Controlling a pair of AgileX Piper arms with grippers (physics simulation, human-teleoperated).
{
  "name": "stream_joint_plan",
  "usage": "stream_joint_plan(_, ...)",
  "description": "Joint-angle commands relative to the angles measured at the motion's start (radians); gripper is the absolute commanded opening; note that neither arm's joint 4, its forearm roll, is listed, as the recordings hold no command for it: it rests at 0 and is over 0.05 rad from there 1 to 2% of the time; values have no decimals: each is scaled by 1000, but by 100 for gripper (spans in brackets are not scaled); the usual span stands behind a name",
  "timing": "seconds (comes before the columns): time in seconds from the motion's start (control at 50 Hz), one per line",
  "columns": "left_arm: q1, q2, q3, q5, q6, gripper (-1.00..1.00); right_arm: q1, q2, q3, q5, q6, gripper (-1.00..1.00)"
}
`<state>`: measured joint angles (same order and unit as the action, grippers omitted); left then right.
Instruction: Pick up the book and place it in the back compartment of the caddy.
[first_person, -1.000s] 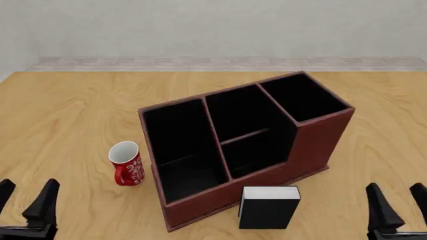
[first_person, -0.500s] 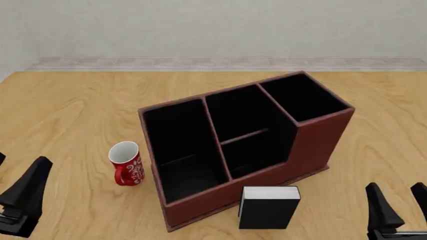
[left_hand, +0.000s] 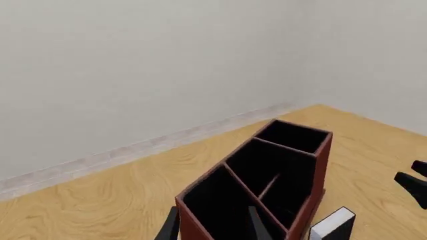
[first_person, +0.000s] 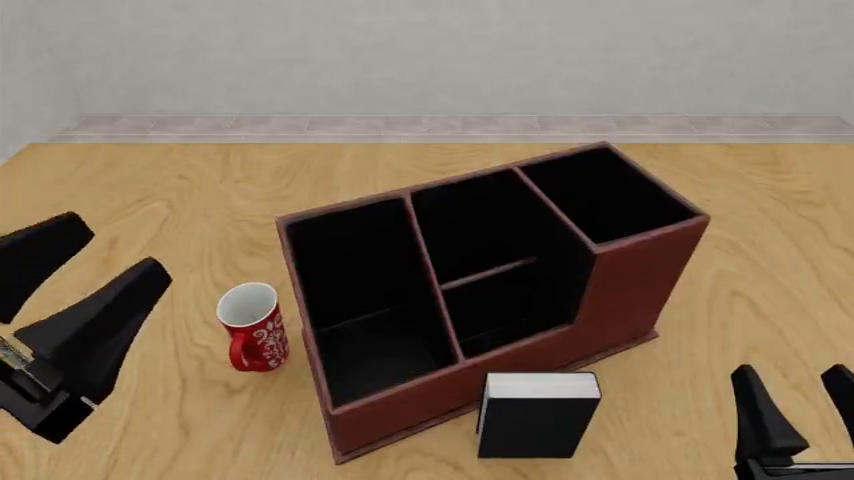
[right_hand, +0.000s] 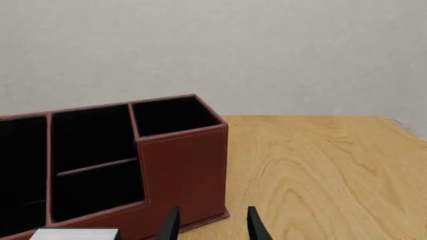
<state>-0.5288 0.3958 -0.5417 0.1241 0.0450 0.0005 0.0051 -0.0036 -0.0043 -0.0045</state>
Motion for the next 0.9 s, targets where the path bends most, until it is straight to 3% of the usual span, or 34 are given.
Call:
stream_joint_plan(0.02,-218,183,-152,38,55,100,0,3,1,-1,3,100)
stream_joint_plan(0.18,-290,302,-235,51,148,100,0,-1,0,-1,-3,100)
stream_joint_plan(0.22,-275,346,-265,71,103,100,0,0,-1,1,1,100)
stream_joint_plan(0.28,-302,353,-271,61,134,100,0,-1,-1,3,1,100)
stream_joint_plan(0.48,-393,497,-388,103,83,100,0,2,0,1,3,100)
stream_joint_plan(0.72,-508,623,-478,163,79,100,0,2,-1,0,2,100)
stream_joint_plan(0.8,-519,660,-463,124,86,100,0,4,0,-3,2,100)
stream_joint_plan(0.84,-529,666,-468,103,50,100,0,1,0,-2,-1,100)
stream_joint_plan(0.9,-533,704,-449,65,76,100,0,4,-1,-1,3,100)
